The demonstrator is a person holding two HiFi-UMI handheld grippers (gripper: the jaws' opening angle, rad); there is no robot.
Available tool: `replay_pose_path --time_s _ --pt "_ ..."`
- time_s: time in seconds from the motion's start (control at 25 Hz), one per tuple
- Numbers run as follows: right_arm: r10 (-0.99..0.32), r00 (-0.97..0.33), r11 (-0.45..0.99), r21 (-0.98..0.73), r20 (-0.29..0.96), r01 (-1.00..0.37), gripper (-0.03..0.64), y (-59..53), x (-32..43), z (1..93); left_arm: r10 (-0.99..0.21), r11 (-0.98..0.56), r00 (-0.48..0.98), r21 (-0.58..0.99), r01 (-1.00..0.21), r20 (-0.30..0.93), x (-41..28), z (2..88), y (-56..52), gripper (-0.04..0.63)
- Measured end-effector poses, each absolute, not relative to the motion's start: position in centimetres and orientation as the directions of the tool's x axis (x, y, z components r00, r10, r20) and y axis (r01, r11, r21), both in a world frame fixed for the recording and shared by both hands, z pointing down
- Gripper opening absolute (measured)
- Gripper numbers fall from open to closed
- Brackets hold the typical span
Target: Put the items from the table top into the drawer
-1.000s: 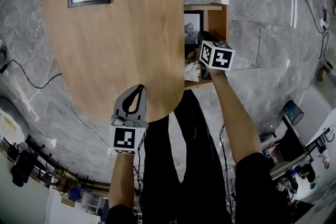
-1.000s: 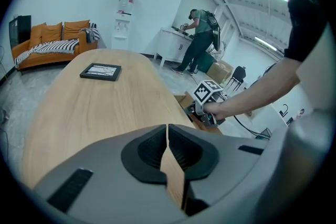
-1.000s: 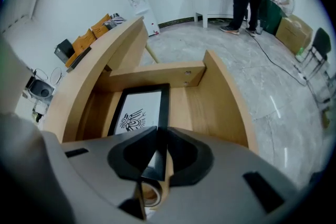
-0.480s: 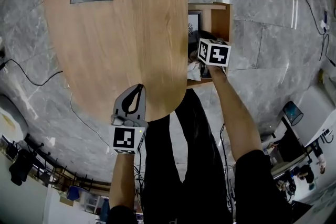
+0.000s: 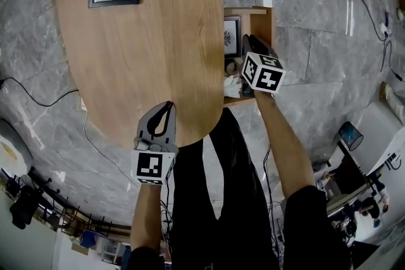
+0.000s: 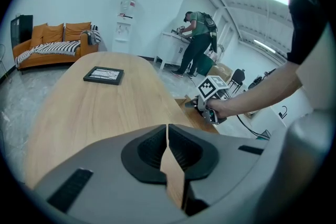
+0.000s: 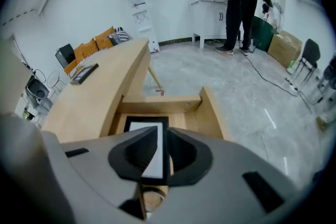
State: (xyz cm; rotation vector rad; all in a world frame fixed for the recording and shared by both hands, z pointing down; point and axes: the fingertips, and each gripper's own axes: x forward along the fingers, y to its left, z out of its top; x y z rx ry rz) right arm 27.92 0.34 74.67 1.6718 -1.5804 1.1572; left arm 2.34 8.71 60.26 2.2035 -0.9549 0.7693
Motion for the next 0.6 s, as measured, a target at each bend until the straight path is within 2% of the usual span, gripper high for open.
replay_pose_path --time_s 0.04,0.08,0.2,0.44,0.6 --pt "-0.504 -0.08 -0.148 -0.177 0.86 -0.973 0.059 0.1 27.7 73.7 -0.426 -0.555 0.574 0.299 -0.776 0.699 2.3 60.0 8.6 0.023" --pt "-0.506 -0.103 -0.152 -0.206 0.856 -0.967 0.008 0.0 27.3 72.8 -0.428 -0.553 0.575 0.301 -0.777 0.697 2.1 59.9 8.5 0.023" --pt "-0.525 -0.181 -0.161 -0.306 0.832 -0.938 0.008 -0.3 25.7 70.1 -0.445 -0.533 0.568 0.305 -0.789 0.693 1.4 59.9 7.9 0.023" --pt "-0.564 -0.315 0.03 -0.362 0.763 -0.932 0.008 -2.2 19.9 64.9 -0.486 -0.505 0.567 0.316 -0.803 0.665 0.3 59.2 6.2 0.023" --pt "-0.573 -0.367 0.084 -0.393 0.733 -0.916 0.008 -4.0 16.4 63.2 -0.492 -0.503 0.565 0.314 -0.805 0.662 -0.4 59.3 5.5 0.023"
